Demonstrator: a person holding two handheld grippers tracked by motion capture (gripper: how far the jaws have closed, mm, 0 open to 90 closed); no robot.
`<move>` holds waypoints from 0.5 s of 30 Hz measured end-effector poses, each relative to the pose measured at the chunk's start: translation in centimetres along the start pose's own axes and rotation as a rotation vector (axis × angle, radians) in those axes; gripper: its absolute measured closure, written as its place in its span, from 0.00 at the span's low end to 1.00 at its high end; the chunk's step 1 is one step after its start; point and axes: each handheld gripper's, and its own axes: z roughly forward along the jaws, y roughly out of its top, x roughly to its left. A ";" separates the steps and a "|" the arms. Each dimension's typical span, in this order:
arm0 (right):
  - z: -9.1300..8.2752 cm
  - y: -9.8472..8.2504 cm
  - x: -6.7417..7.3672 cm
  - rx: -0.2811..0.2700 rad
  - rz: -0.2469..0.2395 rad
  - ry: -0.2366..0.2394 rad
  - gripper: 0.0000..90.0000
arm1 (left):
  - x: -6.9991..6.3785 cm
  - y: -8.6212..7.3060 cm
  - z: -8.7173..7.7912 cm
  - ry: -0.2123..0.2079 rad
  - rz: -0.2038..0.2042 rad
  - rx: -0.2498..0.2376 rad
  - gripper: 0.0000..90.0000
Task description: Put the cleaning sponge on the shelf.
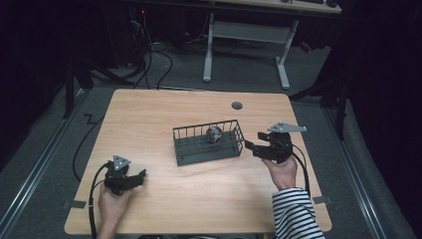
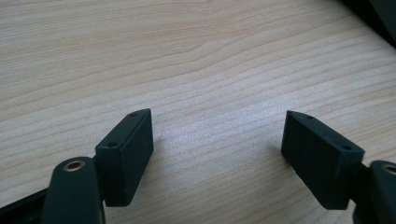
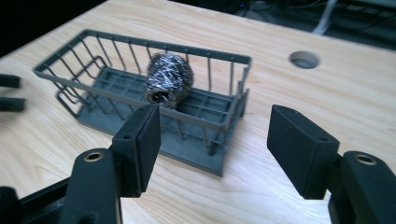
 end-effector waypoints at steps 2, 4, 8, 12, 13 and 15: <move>-0.5 -0.4 0.0 -0.010 0.006 0.004 0.40 | 0.0 0.0 0.0 0.000 0.000 0.000 0.28; -0.9 -0.8 0.0 -0.009 0.009 -0.004 0.40 | 0.0 0.0 0.0 0.000 0.000 0.000 0.28; -1.6 -1.7 -0.4 -0.022 0.026 -0.006 0.40 | 0.0 0.0 0.0 0.001 0.000 0.000 0.28; -2.2 -2.8 -0.9 -0.025 0.052 -0.014 0.40 | 0.0 0.0 0.0 0.001 0.000 0.000 0.28; -2.2 -2.8 -0.9 -0.025 0.052 -0.014 0.40 | 0.0 0.0 0.0 0.001 0.000 0.000 0.28; -2.4 -3.4 -1.3 -0.028 0.061 -0.019 0.40 | 0.0 0.0 0.0 0.001 0.000 0.000 0.28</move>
